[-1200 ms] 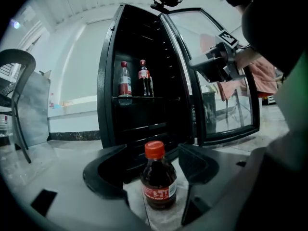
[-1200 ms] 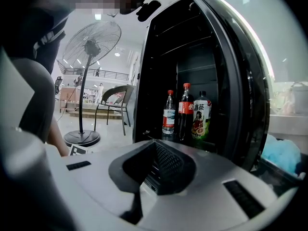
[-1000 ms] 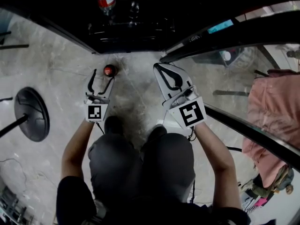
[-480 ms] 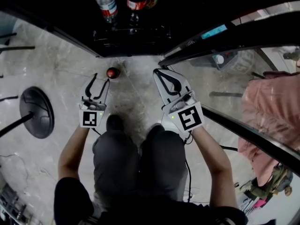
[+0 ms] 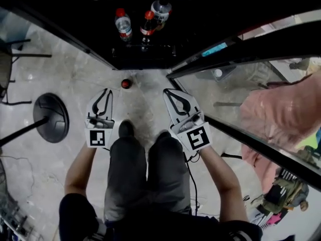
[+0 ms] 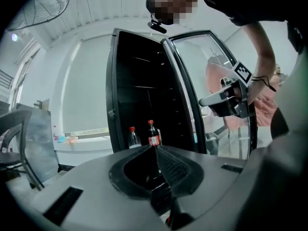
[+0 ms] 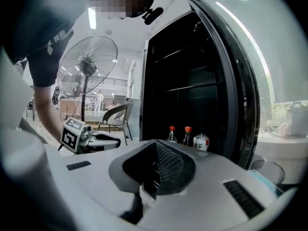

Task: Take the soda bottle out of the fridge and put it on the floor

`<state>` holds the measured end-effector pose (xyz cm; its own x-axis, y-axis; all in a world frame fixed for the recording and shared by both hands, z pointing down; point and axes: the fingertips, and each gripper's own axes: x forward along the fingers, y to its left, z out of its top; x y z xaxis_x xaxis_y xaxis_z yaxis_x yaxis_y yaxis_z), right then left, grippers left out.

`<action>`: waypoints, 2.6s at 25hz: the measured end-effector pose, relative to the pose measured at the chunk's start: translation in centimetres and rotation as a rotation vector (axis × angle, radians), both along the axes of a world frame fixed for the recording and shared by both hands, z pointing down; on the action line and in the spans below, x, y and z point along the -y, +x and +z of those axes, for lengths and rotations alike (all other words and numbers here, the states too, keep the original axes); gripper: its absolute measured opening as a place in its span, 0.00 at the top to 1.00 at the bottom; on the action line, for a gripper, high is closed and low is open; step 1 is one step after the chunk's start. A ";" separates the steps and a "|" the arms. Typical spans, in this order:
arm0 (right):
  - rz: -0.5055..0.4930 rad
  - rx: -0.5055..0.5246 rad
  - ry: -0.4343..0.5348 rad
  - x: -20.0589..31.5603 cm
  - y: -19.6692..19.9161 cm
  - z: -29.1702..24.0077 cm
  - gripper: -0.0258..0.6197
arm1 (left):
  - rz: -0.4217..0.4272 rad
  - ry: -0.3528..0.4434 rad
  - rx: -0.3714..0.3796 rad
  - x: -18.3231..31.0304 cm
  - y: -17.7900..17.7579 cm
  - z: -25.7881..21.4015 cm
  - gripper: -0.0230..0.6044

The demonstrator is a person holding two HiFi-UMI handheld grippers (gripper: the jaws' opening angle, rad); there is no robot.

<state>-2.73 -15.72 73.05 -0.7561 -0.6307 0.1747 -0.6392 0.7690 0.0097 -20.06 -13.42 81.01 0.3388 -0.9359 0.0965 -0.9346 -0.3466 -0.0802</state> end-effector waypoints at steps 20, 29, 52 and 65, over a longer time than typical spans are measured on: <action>0.151 0.024 -0.048 -2.3 3.0 -28.2 0.93 | -0.090 -0.020 0.028 -1.4 1.6 -32.9 0.93; 0.204 0.031 -0.035 -4.1 5.5 -40.0 0.93 | -0.098 -0.019 0.026 -2.9 2.2 -45.6 0.93; 0.320 0.033 0.068 -8.4 10.5 -56.2 0.93 | -0.110 0.078 0.006 -6.3 3.1 -62.5 0.93; 0.380 0.048 0.149 -11.5 11.9 -60.1 0.93 | -0.121 0.158 -0.017 -8.9 2.4 -67.3 0.93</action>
<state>9.19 -4.17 12.96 -0.4692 -0.8825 0.0309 -0.8800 0.4702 0.0667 -17.64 -4.48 13.69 0.2235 -0.9729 -0.0599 -0.9703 -0.2162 -0.1088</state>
